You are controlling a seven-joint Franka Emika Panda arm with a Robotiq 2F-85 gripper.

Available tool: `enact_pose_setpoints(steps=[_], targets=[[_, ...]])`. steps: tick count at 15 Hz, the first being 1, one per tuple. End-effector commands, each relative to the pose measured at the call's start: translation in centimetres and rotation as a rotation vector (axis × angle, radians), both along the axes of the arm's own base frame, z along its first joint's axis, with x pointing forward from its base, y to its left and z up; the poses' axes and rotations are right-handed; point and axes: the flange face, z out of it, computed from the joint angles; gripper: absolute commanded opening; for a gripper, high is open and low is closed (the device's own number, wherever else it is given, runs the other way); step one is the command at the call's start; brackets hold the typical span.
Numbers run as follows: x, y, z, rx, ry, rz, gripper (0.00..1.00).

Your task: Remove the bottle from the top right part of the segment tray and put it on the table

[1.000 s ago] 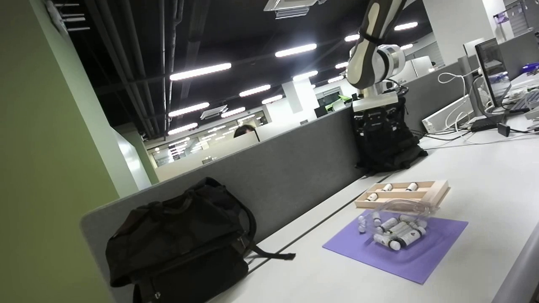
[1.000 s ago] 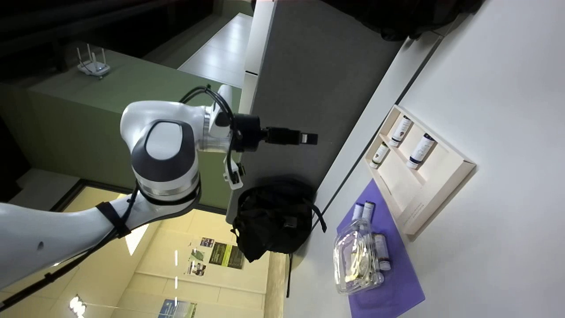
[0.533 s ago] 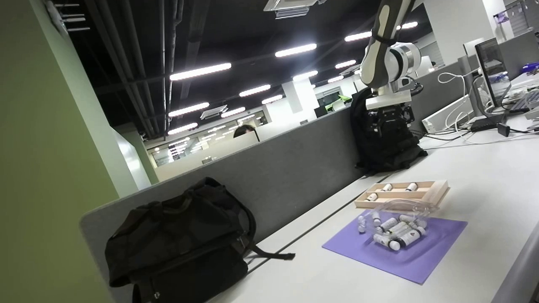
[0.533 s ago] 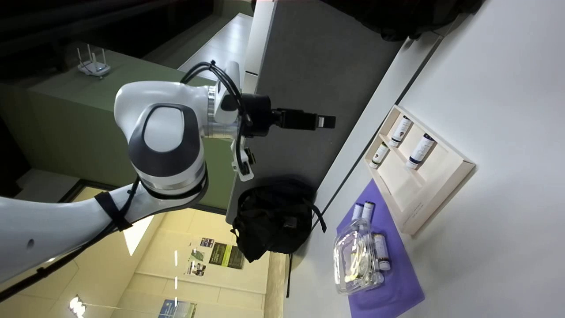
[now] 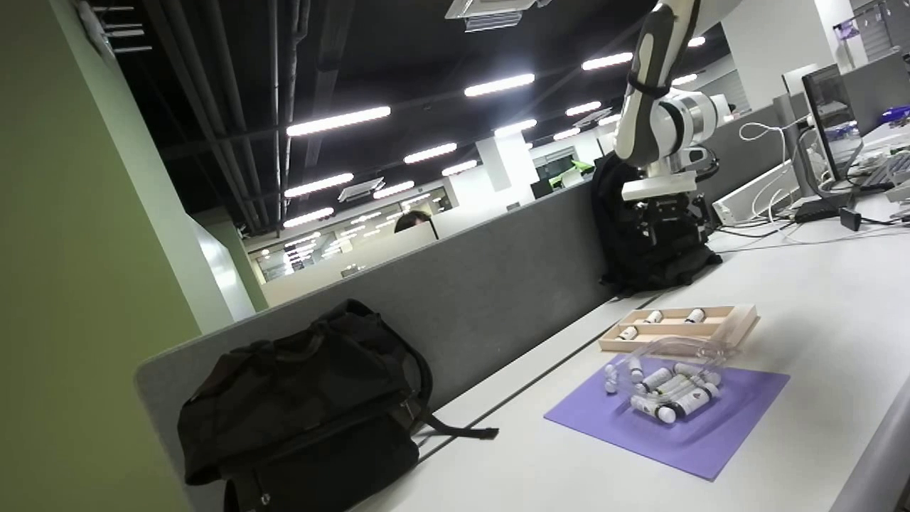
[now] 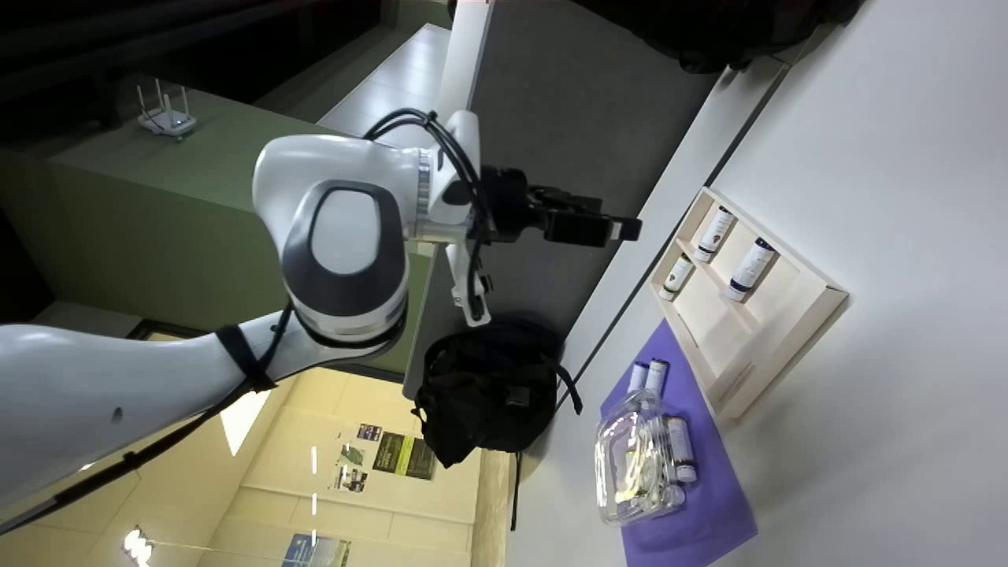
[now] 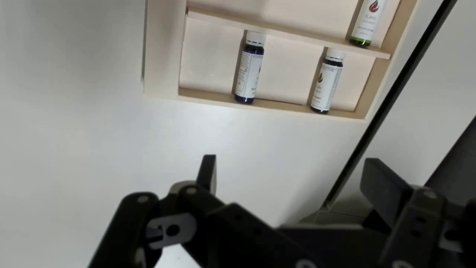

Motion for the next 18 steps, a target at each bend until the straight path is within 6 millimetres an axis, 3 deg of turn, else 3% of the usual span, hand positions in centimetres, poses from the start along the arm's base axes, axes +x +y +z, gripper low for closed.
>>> enact_pose_setpoints(steps=[1, 4, 8, 11, 18], targets=[[0.9, -1.2, -4.7, 0.042, 0.027, -0.162, 1.00], [0.6, -0.9, -9.1, 0.064, 0.073, -0.215, 1.00], [0.3, -1.2, -13.1, 0.069, 0.089, -0.250, 1.00], [0.6, -1.3, -14.7, 0.064, 0.049, -0.262, 1.00], [1.6, 0.7, -16.6, 0.085, 0.003, -0.254, 1.00]])
